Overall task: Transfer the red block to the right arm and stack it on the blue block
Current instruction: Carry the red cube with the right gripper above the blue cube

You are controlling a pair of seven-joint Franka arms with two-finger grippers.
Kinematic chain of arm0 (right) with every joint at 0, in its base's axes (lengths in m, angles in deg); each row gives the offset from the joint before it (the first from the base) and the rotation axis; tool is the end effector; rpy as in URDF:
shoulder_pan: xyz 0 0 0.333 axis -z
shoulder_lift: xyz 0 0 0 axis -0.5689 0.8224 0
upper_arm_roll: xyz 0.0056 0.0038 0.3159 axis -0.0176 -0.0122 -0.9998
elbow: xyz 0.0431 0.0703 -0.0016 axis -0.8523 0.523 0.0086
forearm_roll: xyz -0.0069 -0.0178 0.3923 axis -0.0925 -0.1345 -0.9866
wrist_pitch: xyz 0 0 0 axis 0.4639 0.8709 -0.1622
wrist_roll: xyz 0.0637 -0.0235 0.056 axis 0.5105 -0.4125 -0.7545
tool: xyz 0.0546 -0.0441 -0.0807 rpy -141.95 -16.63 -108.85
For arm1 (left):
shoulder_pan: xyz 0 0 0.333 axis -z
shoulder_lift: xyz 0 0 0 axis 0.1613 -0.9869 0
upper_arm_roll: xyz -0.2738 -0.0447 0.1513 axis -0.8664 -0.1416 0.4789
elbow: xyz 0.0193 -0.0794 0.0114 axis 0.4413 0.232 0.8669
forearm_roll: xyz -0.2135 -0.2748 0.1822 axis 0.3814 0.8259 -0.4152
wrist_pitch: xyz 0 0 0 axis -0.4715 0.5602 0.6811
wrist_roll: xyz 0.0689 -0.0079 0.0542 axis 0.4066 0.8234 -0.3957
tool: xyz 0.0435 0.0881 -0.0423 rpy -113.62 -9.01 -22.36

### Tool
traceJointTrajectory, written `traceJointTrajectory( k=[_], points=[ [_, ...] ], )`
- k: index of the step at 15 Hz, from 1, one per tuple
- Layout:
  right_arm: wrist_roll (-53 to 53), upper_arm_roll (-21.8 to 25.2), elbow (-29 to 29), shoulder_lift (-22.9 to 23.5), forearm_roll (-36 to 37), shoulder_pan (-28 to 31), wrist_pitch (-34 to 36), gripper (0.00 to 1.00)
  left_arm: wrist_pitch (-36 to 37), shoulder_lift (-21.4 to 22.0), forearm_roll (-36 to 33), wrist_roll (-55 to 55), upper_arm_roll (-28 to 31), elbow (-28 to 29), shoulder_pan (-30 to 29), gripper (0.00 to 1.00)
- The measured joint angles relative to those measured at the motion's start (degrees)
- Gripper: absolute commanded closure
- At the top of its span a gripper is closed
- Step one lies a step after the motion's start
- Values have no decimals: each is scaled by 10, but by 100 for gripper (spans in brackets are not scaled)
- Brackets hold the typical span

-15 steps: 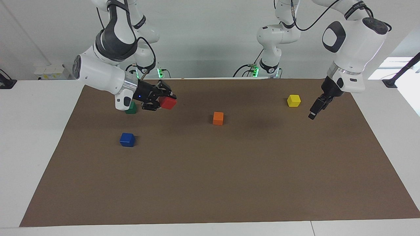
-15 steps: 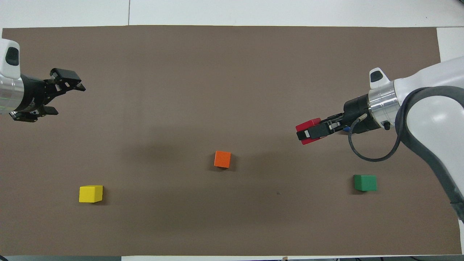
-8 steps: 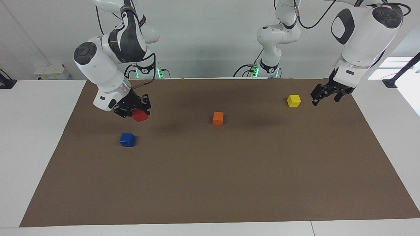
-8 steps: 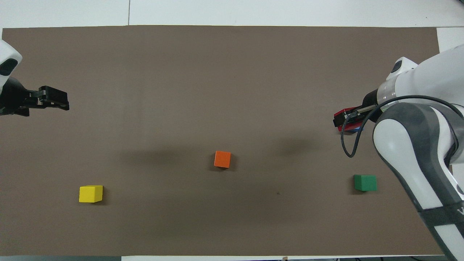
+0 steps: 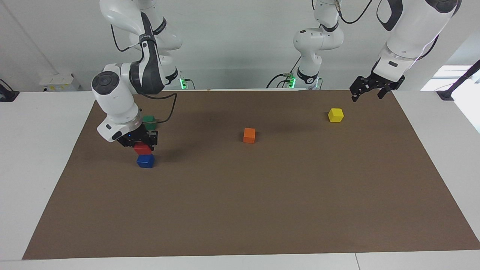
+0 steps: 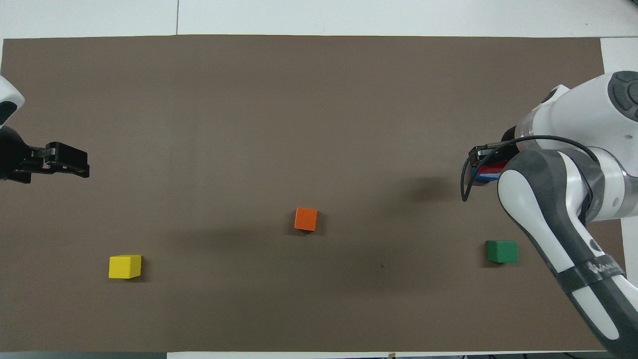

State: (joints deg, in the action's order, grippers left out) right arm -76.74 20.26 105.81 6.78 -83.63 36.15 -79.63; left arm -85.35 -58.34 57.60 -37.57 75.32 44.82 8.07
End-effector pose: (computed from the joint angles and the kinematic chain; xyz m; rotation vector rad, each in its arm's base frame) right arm 0.5802 0.0175 0.3917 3.1040 0.0510 -0.0319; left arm 0.5300 -0.0389 0.6118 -3.1004 -0.0247 0.1131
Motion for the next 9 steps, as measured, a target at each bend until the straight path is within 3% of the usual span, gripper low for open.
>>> traceJointTrajectory(
  k=[9],
  points=[
    [12, 1, 62, 6, 21, 13, -76, 100, -8, -6, 18, 8, 36, -27, 25, 0]
  ],
)
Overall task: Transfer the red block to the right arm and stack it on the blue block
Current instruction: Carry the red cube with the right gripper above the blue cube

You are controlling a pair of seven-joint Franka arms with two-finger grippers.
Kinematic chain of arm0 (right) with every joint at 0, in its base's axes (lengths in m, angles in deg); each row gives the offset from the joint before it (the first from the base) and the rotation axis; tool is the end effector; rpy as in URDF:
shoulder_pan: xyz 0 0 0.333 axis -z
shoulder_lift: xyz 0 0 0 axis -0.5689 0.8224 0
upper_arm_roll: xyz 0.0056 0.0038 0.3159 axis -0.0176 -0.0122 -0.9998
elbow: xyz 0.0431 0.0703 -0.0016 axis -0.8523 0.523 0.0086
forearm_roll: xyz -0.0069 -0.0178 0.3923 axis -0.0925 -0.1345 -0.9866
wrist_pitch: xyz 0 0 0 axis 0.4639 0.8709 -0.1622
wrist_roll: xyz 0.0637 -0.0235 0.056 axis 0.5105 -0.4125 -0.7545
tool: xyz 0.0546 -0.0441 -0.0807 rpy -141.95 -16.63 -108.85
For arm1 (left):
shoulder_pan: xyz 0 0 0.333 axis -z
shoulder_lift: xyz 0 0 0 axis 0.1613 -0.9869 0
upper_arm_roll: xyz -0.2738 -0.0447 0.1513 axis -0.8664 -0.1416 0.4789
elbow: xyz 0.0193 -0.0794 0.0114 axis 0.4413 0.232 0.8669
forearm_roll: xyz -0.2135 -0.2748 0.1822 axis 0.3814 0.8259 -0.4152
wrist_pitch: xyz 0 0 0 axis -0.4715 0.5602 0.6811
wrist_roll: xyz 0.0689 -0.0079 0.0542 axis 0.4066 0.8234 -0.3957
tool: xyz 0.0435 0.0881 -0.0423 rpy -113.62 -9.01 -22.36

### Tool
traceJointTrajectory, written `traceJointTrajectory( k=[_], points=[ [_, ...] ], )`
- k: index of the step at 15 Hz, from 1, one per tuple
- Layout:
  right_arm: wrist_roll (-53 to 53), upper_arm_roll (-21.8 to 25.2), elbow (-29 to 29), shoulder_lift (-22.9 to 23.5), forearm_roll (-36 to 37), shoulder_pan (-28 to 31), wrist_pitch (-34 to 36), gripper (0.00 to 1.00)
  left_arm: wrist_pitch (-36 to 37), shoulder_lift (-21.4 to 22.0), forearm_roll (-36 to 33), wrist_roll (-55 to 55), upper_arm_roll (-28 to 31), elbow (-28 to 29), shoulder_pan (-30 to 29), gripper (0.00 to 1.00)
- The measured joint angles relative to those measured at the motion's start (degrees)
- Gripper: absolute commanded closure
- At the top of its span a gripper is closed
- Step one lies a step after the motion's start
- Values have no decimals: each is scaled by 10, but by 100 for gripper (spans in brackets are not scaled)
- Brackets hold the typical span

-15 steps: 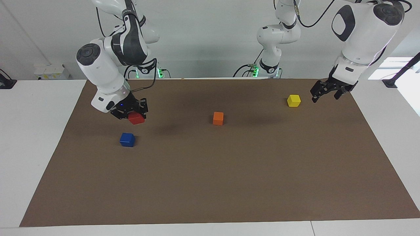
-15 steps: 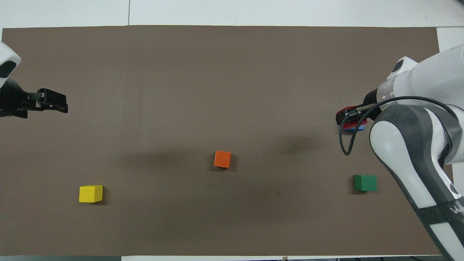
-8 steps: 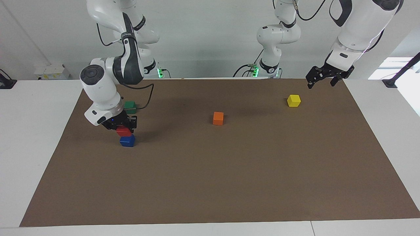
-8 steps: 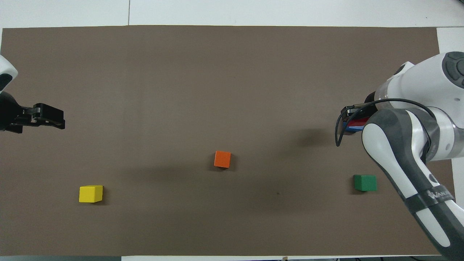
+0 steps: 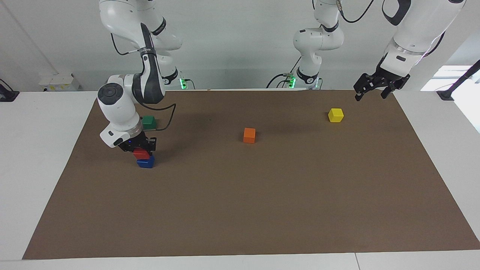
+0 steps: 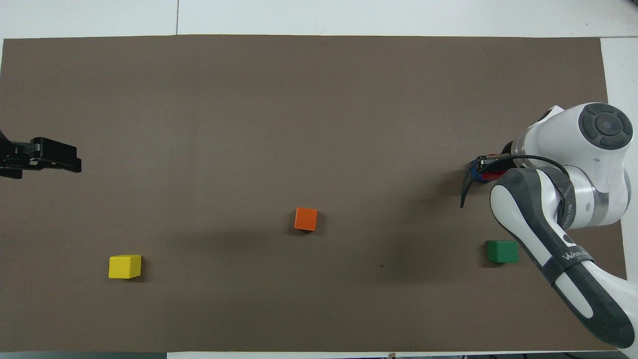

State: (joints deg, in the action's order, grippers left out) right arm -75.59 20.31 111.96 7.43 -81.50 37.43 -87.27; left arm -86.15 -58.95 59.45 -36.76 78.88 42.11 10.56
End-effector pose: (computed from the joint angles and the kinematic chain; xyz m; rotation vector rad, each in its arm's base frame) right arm 0.5671 0.0040 0.3488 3.0803 0.0279 -0.0078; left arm 0.5365 -0.0320 0.6294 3.1397 0.0310 -0.0396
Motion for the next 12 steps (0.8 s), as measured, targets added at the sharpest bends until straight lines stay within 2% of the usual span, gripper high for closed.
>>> traceJointTrajectory(
  k=[12],
  points=[
    [11, 0, 13, 4, 5, 15, -19, 100, 0, -3, 0, 17, 1, -4, 0, 0]
  ],
)
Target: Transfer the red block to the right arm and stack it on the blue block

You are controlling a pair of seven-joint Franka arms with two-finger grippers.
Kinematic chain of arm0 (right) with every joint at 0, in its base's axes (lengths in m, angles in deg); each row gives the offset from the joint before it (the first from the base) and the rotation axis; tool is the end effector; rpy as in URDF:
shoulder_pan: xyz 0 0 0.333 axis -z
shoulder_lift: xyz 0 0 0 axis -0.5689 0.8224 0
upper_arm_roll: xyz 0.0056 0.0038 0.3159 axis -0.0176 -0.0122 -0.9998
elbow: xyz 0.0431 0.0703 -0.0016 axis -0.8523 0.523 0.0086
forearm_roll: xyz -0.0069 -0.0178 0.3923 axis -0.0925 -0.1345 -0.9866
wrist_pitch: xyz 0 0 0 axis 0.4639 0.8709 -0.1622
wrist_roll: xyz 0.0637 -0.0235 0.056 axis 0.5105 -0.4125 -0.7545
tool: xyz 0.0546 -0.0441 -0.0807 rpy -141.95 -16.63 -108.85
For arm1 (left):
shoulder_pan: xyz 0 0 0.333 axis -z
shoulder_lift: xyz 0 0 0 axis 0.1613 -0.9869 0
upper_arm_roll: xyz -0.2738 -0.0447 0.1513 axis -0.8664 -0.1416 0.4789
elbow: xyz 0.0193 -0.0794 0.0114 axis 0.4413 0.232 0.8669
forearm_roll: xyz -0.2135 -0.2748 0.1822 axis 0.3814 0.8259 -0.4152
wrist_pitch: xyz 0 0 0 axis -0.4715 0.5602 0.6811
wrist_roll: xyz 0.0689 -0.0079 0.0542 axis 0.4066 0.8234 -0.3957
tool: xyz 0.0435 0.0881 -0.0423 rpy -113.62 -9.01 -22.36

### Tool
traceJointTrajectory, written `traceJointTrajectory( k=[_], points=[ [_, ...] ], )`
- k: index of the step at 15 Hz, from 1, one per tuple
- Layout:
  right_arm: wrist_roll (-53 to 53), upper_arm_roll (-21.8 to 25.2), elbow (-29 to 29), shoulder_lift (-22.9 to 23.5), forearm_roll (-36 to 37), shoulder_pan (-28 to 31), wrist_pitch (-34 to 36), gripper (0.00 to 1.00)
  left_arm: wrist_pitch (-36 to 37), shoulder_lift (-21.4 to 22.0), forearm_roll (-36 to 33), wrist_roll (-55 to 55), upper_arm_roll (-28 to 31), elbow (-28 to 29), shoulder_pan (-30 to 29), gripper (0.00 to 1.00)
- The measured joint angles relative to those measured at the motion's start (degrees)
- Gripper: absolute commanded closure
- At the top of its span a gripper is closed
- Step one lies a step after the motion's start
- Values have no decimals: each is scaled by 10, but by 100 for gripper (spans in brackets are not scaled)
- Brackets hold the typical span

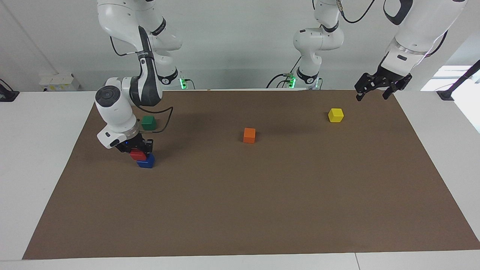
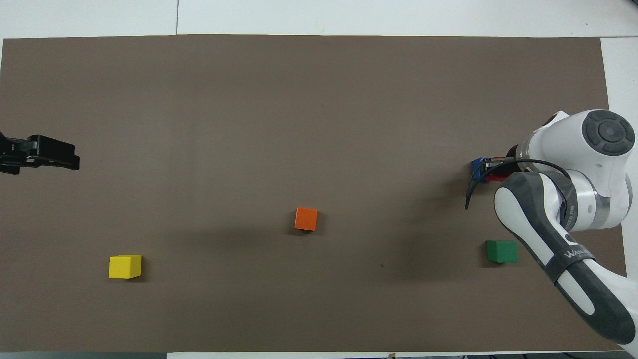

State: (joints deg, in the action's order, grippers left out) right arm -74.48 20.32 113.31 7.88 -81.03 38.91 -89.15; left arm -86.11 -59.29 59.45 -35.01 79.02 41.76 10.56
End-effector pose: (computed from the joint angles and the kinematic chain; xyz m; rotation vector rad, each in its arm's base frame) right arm 0.5638 -0.0105 0.3370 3.0764 -0.0305 -0.0057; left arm 0.5384 -0.0307 0.6290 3.1392 -0.0131 -0.0404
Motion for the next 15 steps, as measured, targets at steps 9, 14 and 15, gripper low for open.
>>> traceJointTrajectory(
  k=[9, 14, 15],
  points=[
    [6, 0, -5, 0, 0, 7, 2, 0, 0, 0, 0, 0, 0, 0, 0, 0],
    [6, -5, -86, -8, 0, 6, 116, 0, 1, 0, 0, 0, 4, 1, -1, 0],
    [6, -7, -105, -11, 0, 6, 144, 0, 1, 0, 0, 0, 5, 1, -1, 0]
  ],
)
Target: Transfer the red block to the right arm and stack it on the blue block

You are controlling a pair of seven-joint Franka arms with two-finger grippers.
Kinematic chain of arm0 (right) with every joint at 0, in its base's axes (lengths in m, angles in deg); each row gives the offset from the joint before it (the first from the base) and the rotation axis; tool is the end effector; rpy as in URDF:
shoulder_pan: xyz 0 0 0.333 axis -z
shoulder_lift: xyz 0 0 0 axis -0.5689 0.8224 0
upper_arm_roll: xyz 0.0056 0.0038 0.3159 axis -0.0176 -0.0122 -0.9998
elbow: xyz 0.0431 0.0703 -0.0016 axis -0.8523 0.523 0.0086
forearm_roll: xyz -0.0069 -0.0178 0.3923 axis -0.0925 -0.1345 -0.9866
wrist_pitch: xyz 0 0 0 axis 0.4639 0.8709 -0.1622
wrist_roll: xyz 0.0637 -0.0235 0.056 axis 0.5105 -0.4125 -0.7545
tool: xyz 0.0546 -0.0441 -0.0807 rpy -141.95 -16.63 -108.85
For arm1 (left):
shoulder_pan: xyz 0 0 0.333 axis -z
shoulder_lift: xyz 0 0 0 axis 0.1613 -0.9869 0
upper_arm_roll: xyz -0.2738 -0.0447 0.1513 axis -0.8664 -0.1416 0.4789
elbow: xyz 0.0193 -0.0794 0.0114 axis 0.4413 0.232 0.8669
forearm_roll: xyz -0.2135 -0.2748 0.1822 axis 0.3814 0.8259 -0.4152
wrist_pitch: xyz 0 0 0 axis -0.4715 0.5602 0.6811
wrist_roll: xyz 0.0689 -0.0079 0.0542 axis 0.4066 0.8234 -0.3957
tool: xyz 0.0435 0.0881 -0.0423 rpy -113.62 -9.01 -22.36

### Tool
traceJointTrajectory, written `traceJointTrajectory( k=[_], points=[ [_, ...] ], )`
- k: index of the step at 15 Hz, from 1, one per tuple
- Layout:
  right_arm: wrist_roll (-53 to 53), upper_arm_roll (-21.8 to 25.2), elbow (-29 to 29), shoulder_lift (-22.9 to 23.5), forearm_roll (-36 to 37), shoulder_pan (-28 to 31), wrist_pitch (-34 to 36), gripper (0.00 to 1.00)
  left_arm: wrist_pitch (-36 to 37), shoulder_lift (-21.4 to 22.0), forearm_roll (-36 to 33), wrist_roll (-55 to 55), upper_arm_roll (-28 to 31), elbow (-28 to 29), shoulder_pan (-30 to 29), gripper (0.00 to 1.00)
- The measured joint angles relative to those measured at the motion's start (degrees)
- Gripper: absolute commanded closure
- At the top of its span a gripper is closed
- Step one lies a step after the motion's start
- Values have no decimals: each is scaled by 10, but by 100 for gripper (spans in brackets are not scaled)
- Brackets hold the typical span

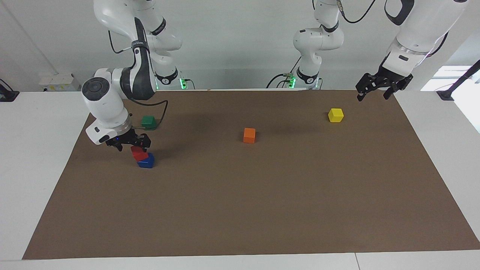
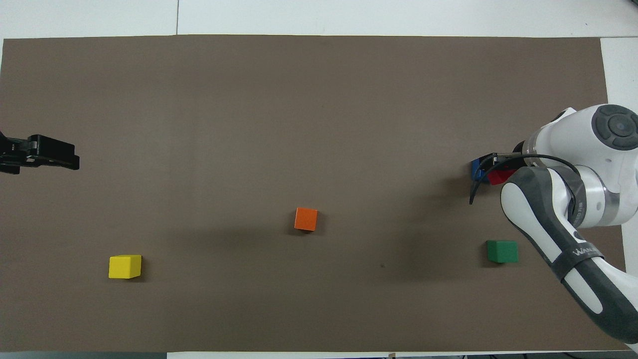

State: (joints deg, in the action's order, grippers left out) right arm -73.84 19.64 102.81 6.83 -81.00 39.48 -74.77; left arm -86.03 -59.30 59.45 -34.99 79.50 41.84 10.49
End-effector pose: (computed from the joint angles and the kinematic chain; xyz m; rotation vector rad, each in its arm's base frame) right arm 0.5835 -0.0136 0.4082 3.0607 -0.0717 -0.0799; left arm 0.5385 -0.0255 0.6281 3.1388 0.0014 -0.0451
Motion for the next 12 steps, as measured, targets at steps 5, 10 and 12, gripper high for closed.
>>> traceJointTrajectory(
  k=[5, 10, 12],
  points=[
    [-30, -6, -102, -6, 0, -1, 113, 0, 0, 0, 0, 0, 0, 0, 0, 0],
    [-42, -16, -146, -41, -20, -1, 174, 0, 0, 0, 0, 0, 0, 0, 0, 0],
    [-44, -17, -151, -67, -23, -1, 208, 0, 0, 0, 0, 0, 0, 0, 0, 0]
  ],
)
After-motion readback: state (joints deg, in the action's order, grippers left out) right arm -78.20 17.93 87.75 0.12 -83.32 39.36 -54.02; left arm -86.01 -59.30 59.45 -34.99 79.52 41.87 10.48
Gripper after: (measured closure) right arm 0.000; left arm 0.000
